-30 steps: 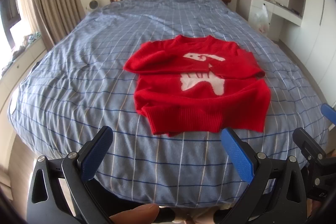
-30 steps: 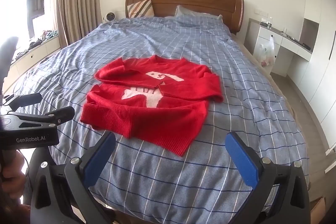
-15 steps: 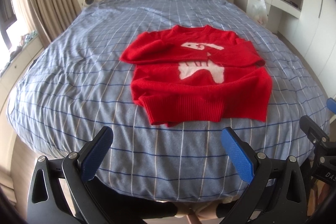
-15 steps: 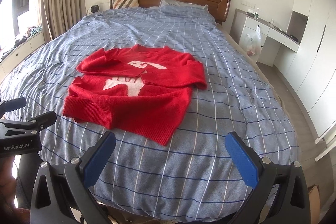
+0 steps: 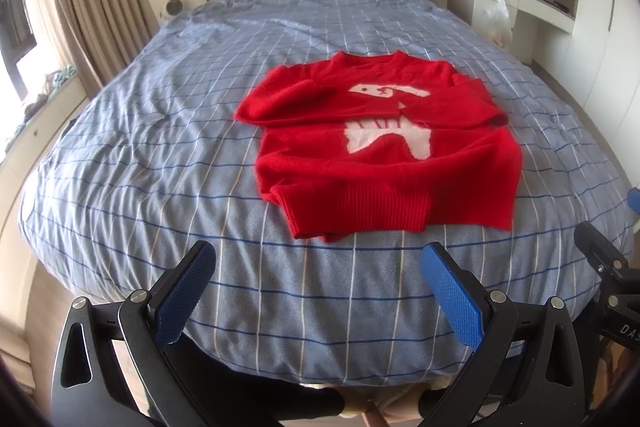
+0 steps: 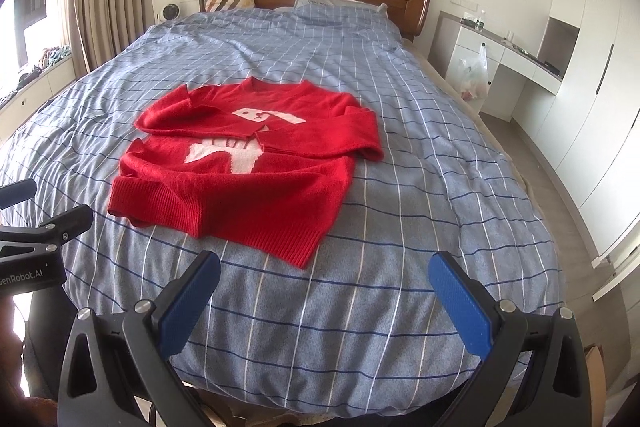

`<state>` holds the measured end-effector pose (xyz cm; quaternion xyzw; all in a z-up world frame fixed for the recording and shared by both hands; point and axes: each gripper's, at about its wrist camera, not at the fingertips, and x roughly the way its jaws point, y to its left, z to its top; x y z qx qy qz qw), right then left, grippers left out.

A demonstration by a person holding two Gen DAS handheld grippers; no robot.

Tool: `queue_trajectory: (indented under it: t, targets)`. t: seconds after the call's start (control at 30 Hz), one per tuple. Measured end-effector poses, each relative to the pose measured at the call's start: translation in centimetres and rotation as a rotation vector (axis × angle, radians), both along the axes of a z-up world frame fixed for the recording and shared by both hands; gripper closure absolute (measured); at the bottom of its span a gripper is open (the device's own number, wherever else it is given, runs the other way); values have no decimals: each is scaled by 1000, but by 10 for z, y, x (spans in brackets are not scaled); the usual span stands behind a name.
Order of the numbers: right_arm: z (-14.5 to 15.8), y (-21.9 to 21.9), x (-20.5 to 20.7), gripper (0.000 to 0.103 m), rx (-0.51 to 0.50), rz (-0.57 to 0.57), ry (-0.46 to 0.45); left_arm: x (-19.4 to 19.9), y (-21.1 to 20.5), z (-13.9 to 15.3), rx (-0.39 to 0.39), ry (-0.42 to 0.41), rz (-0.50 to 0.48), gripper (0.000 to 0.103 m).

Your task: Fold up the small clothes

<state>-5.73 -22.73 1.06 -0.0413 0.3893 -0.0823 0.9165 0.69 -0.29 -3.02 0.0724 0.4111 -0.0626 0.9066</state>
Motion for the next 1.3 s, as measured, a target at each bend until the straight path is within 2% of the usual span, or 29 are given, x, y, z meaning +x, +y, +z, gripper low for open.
queue_trajectory:
  t: [1.3]
  targets:
    - [-2,0,1,0,-7,-19,25,-2,-1,-9,5,18,-1,0]
